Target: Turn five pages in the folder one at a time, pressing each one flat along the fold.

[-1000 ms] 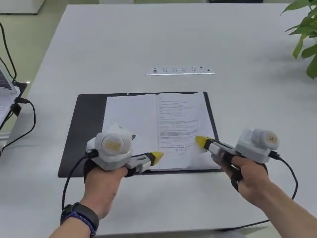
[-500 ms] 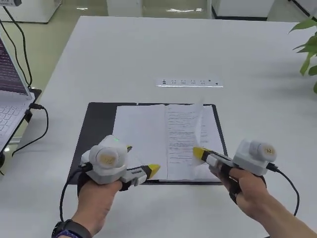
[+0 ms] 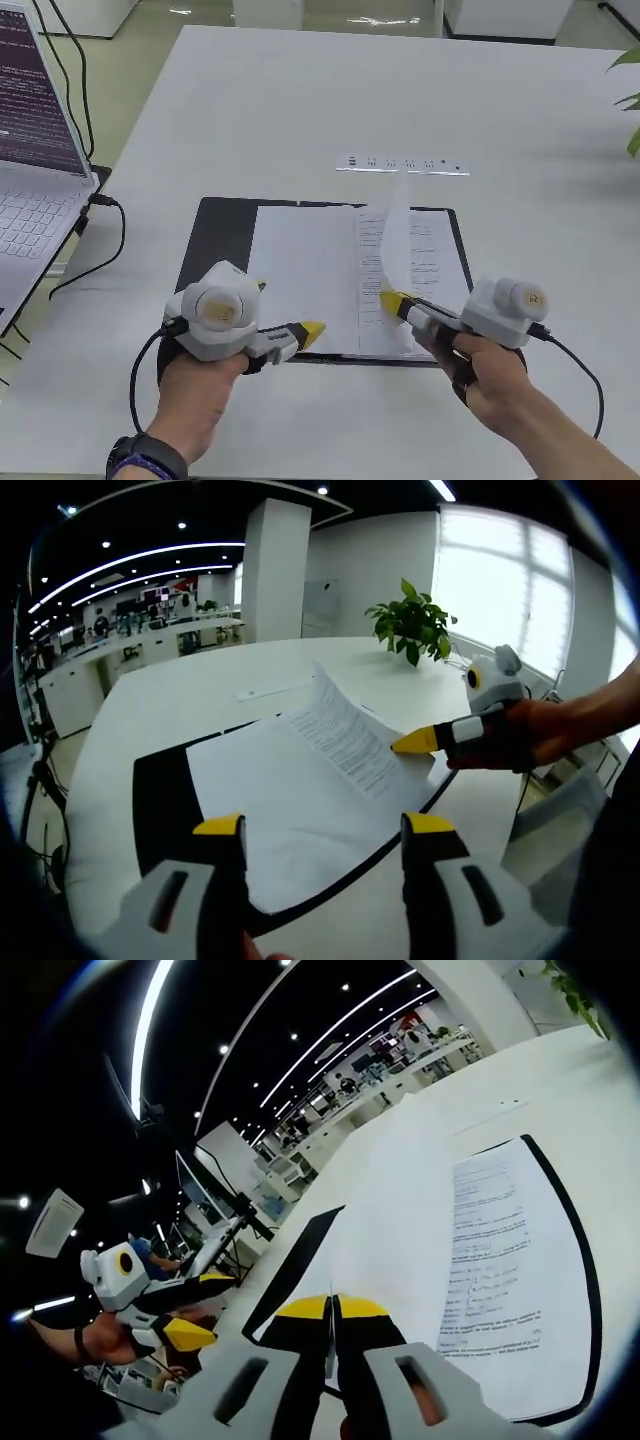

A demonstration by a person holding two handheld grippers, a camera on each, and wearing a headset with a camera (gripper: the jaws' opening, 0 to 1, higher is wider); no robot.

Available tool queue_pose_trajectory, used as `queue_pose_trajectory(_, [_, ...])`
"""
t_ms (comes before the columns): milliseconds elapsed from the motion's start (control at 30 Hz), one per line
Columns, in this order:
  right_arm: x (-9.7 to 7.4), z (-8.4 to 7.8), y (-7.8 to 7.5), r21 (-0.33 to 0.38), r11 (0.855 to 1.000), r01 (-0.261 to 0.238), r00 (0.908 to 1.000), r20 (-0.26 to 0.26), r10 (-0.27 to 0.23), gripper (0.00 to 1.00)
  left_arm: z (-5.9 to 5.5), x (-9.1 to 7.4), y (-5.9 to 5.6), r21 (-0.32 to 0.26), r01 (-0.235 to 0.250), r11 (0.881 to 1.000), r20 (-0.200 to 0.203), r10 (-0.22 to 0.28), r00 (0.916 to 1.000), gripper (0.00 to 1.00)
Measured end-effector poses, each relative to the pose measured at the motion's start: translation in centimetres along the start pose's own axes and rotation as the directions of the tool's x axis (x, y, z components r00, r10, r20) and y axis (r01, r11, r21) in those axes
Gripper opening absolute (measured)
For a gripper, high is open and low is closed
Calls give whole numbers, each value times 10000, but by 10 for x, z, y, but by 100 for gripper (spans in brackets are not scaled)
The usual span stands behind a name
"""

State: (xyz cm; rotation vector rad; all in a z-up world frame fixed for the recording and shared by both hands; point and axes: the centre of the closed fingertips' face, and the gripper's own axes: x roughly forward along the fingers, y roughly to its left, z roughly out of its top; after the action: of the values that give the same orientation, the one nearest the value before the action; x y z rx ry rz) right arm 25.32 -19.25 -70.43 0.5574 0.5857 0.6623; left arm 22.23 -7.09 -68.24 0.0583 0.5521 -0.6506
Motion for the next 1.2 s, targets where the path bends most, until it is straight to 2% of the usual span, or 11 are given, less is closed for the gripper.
queue_pose_trajectory(300, [20, -10, 24, -105, 9993, -364, 9991, -210, 362, 0, -11, -18, 13, -173, -231, 9996, 50, 232, 9997, 63])
queue_pose_trajectory(700, [41, -26, 47, -147, 9967, -795, 9950, -613, 785, 0, -22, -32, 24, -271, -306, 9992, 18, 307, 9995, 64])
queue_pose_trajectory(933, [55, -37, 56, -150, 9953, -952, 9911, -953, 934, 0, -28, -42, 30, -462, -411, 9981, 47, 414, 9991, 64])
queue_pose_trajectory(1200, [69, -46, 65, -98, 9942, -1072, 9862, -1277, 1051, 0, -36, -50, 37, -404, -394, 9984, -38, 393, 9992, 64])
